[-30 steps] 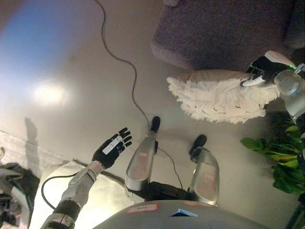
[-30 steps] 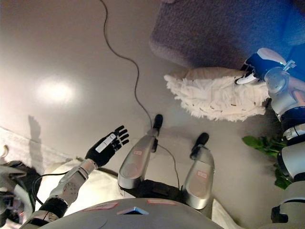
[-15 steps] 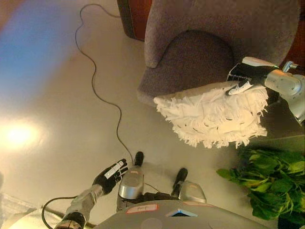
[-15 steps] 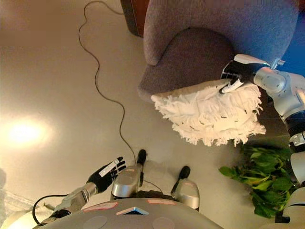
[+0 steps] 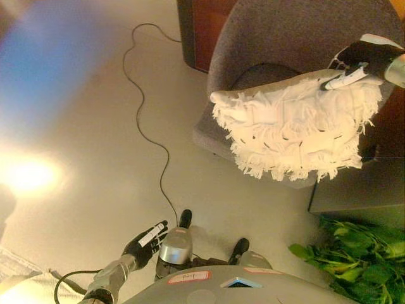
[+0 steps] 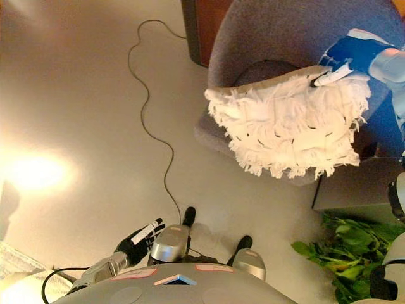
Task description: Pick up the pillow and put it on the sofa.
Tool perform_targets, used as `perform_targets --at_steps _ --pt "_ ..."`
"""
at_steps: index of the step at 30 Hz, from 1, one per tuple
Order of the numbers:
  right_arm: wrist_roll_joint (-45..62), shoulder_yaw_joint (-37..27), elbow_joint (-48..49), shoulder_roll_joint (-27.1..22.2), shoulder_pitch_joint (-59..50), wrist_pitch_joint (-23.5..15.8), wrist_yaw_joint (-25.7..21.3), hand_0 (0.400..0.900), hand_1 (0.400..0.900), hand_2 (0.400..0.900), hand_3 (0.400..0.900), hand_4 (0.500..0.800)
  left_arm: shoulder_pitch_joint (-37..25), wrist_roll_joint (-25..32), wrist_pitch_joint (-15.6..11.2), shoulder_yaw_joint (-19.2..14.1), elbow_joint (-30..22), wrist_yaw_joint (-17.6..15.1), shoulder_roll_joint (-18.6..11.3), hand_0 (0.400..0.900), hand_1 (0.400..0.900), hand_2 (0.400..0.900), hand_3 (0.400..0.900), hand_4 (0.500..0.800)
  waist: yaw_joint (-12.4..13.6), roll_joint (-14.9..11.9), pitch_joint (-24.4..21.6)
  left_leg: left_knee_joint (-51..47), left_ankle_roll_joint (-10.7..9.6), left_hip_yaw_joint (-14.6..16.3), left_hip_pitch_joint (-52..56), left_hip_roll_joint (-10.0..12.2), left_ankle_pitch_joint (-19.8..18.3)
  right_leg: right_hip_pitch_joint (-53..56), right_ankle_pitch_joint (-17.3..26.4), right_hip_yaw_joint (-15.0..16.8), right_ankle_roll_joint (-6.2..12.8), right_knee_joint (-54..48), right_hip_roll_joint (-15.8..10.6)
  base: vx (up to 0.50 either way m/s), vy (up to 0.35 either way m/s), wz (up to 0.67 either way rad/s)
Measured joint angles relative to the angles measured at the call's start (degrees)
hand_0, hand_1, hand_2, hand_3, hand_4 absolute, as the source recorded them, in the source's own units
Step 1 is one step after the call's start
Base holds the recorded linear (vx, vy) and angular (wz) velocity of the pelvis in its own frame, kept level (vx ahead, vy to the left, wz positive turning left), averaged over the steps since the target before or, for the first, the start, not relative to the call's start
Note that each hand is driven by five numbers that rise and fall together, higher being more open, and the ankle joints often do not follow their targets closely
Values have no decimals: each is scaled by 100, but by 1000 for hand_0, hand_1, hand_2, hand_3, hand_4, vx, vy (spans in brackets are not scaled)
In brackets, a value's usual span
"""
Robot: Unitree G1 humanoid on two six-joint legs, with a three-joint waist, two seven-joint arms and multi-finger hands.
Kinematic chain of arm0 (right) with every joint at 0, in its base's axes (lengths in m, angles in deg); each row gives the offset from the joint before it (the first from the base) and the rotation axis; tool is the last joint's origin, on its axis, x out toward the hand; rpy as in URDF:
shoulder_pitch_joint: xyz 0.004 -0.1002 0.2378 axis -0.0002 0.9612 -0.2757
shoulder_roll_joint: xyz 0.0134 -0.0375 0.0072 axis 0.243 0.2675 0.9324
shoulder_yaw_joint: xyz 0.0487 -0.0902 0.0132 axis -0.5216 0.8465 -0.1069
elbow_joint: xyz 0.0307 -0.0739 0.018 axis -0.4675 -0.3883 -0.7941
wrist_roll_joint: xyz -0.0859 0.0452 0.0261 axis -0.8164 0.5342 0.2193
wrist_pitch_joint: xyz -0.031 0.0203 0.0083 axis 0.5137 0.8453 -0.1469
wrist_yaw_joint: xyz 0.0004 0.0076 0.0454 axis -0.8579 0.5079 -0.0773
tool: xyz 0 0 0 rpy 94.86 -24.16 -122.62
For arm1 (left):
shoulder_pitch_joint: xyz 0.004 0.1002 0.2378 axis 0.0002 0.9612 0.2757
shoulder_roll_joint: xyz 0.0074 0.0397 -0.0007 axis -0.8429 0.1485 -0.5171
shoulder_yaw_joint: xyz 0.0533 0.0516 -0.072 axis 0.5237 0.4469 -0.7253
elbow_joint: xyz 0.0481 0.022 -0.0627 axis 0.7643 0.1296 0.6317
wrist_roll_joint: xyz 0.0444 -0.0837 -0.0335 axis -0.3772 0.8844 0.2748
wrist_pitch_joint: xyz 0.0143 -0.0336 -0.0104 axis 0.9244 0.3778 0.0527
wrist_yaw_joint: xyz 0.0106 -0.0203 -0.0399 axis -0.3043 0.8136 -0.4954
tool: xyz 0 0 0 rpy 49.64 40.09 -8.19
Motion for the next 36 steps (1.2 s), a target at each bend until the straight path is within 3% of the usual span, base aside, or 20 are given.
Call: perform_targets --at_steps 6,14,15,22,36 --pt "2 146 -665 94 -169 258 0 400 400 400 400 500 102 4 -13 70 -7 48 1 900 900 900 900 800 183 126 -78 5 -2 -72 -149 -4 49 -99 4 -71 -3 2 8 -102 -15 6" --pt "0 147 -1217 192 -469 491 -13 400 400 400 400 500 122 12 -27 93 -69 161 -2 900 900 900 900 800 194 282 -93 -12 -10 -160 -330 -6 106 -227 13 -172 -16 -6 20 -43 8 3" --pt "-4 148 -1309 199 -581 607 -48 900 900 900 900 800 123 21 -38 96 -118 183 -2 900 900 900 900 800 194 327 -85 -12 -13 -171 -350 -7 112 -240 13 -181 -16 -10 21 -56 26 3" --pt "-57 211 -1767 269 -1196 1341 -820 900 900 900 900 800 162 242 -113 210 -352 211 -7 900 900 900 900 800 191 520 -15 -13 -17 -191 -442 -10 124 -331 14 -198 -16 -1 21 -27 19 1" --pt "-69 328 -1766 247 -1774 1361 -915 900 900 900 900 800 148 245 -31 215 -488 321 -21 900 900 900 900 800 172 400 55 -29 -10 -125 -247 -3 131 -158 -2 -165 6 -14 20 39 3 -5"
